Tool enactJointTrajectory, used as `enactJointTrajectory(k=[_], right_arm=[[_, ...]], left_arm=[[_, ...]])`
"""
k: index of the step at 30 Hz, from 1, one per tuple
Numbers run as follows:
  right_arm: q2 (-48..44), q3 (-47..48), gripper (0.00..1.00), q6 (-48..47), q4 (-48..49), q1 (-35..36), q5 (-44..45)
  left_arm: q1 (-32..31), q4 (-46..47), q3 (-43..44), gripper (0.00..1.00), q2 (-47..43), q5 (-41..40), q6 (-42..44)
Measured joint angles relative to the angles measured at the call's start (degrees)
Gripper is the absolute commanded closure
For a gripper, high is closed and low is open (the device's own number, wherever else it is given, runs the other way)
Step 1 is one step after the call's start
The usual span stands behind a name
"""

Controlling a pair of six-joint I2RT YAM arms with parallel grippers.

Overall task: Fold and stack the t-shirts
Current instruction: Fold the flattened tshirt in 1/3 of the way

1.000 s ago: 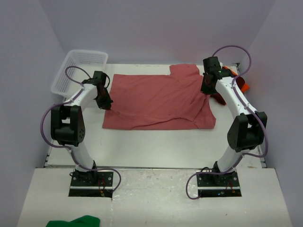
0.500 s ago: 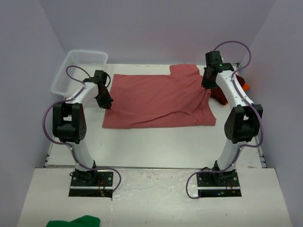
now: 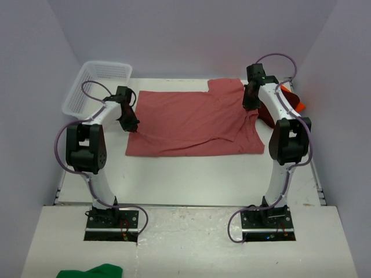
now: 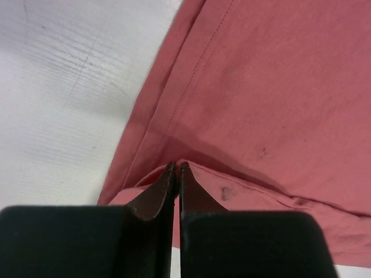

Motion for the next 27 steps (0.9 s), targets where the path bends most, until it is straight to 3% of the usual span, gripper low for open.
enactJointTrajectory(k=[1,2,4,6,10,12,13,14,15,16,17,22,27], right_arm=[[0.66,0.81,0.61,-0.28,-0.07,0.00,-0.15],[1.36,1.90,0.51,-0.46,-0.07,0.00,-0.33],[3.08,4.81,0.37,-1.40,-0.26,0.00,-0.39],[5.51,9.81,0.34,-2.34,-0.94,0.00,-0.24],[7.10,17.73,0.31,-3.04,-1.18,0.22,0.13],[3.65,14.91,0.30,-3.10,-0.50,0.61,0.50],[0.92,12.04,0.30,-3.08,-0.39,1.07,0.72],[-2.78,7.58,0.31,-3.04,0.11,1.75,0.87],[-6.86,2.73,0.51,-2.97,0.68,2.64,1.07],[-11.47,-2.27,0.82,-3.10,0.39,4.00,1.46],[-15.80,-6.62,1.00,-2.97,1.03,5.29,1.57],[-36.17,-22.67,1.00,0.22,3.17,10.60,-1.62],[-45.00,-24.20,1.00,1.36,3.50,10.62,-2.51]], left_arm=[[0.00,1.18,-0.70,0.90,-0.33,-0.02,-0.35],[0.00,2.56,-1.66,0.73,-0.96,-0.15,-0.63],[0.00,4.94,-3.67,0.54,-2.82,-0.68,-1.07],[-0.02,7.15,-5.05,0.46,-5.18,-2.32,-1.73],[-0.11,10.97,-5.27,0.44,-11.58,-6.21,-1.68],[-0.70,12.35,-5.57,0.45,-16.11,-7.96,-1.53],[-1.33,12.90,-5.99,0.52,-18.75,-8.59,-1.25],[-2.12,13.29,-6.56,0.62,-21.33,-8.66,-1.03],[-3.06,13.49,-7.32,0.82,-24.17,-7.61,-0.59],[-3.91,13.92,-8.35,1.00,-26.51,-6.12,-0.55],[-4.70,14.53,-9.81,1.00,-28.83,-3.04,-0.04],[-6.25,16.20,-19.34,1.00,-31.41,9.42,-0.39],[-6.54,14.51,-25.86,1.00,-29.73,13.29,-0.42]])
